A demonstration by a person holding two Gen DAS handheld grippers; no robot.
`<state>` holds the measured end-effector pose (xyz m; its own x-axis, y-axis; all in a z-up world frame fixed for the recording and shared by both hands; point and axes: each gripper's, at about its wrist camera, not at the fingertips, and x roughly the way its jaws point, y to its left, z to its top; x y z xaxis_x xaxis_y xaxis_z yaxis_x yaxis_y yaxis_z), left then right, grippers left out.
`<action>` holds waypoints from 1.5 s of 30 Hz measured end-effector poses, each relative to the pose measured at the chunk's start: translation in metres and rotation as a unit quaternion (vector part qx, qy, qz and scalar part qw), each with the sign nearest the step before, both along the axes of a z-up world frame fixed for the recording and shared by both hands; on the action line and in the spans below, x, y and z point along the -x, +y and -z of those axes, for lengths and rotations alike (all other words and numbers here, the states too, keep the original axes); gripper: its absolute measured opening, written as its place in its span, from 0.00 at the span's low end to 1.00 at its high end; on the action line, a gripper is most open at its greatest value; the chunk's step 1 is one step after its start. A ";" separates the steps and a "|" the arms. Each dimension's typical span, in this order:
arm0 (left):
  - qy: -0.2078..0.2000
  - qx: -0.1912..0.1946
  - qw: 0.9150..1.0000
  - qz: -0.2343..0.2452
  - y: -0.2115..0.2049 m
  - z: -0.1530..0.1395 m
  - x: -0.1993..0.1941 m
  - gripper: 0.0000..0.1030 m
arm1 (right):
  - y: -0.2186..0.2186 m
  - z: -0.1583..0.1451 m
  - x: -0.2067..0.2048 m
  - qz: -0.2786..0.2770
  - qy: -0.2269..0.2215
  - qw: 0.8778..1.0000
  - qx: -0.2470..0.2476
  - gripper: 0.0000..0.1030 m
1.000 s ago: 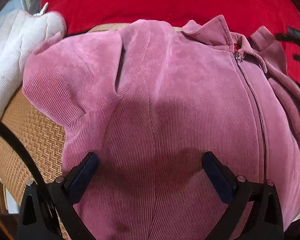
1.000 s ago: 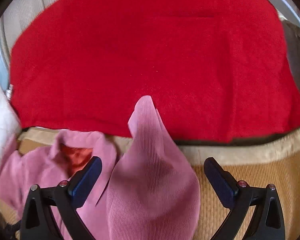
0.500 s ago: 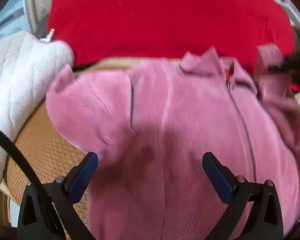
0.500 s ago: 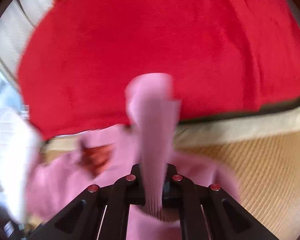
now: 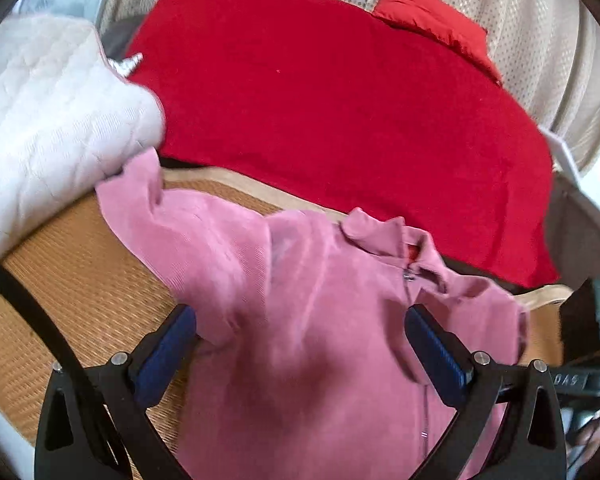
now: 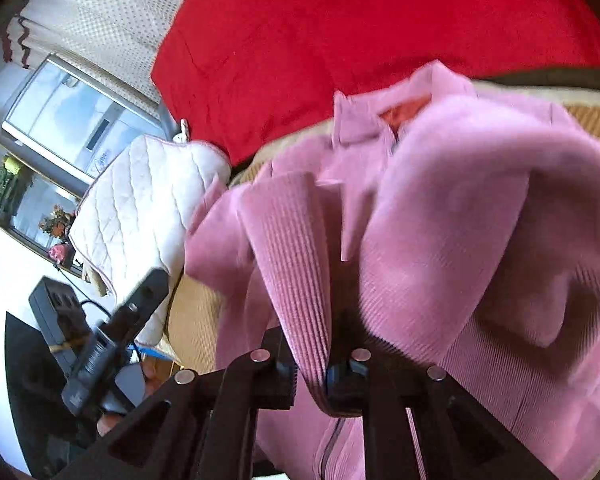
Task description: Fold large clothes
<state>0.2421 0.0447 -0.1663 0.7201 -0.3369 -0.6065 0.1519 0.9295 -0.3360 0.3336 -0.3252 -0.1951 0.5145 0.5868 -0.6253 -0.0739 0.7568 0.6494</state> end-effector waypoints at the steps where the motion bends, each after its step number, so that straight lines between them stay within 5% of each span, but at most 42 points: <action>1: 0.001 0.009 1.000 0.004 0.001 0.001 0.000 1.00 | -0.004 0.001 0.007 0.002 -0.001 1.000 -0.008 0.24; 2: 0.003 0.021 1.000 0.010 0.001 0.002 0.001 1.00 | -0.010 0.000 0.013 0.005 -0.004 1.000 -0.014 0.44; 3: 0.009 0.029 0.999 0.017 -0.001 0.002 0.001 1.00 | -0.020 -0.007 0.026 0.006 -0.010 1.000 -0.027 0.81; 4: 0.019 0.040 0.999 0.027 -0.004 0.004 -0.001 1.00 | -0.025 -0.010 0.031 0.010 -0.019 0.999 -0.034 0.88; 10: 0.083 0.069 0.990 0.092 -0.034 0.019 -0.006 1.00 | -0.086 -0.049 0.076 0.077 -0.134 0.985 -0.080 0.86; 12: 0.100 0.075 0.985 0.118 -0.044 0.024 -0.003 1.00 | -0.115 -0.051 0.085 0.119 -0.146 0.979 -0.077 0.71; 18: 0.110 0.016 0.975 0.190 -0.070 0.033 0.018 1.00 | -0.148 -0.028 0.069 0.202 -0.083 0.976 -0.020 0.43; 26: 0.088 -0.034 0.964 0.248 -0.104 0.045 0.049 1.00 | -0.127 0.004 0.046 0.202 -0.016 0.979 -0.033 0.43; 31: 0.066 -0.105 0.961 0.249 -0.120 0.056 0.057 1.00 | -0.107 0.010 0.041 0.182 -0.005 0.983 -0.020 0.43; 32: 0.060 -0.117 0.959 0.251 -0.124 0.059 0.056 0.95 | -0.106 0.012 0.040 0.179 -0.001 0.984 -0.019 0.43; 35: 0.069 -0.154 0.953 0.252 -0.125 0.069 0.052 0.50 | -0.105 0.017 0.037 0.177 0.005 0.984 -0.016 0.43; 38: 0.040 -0.158 0.954 0.251 -0.120 0.062 0.050 0.20 | -0.103 0.016 0.038 0.177 0.003 0.984 -0.009 0.43; 45: -0.062 -0.119 0.981 0.142 -0.062 0.010 0.035 0.11 | -0.104 -0.005 0.050 0.191 -0.050 0.980 0.012 0.43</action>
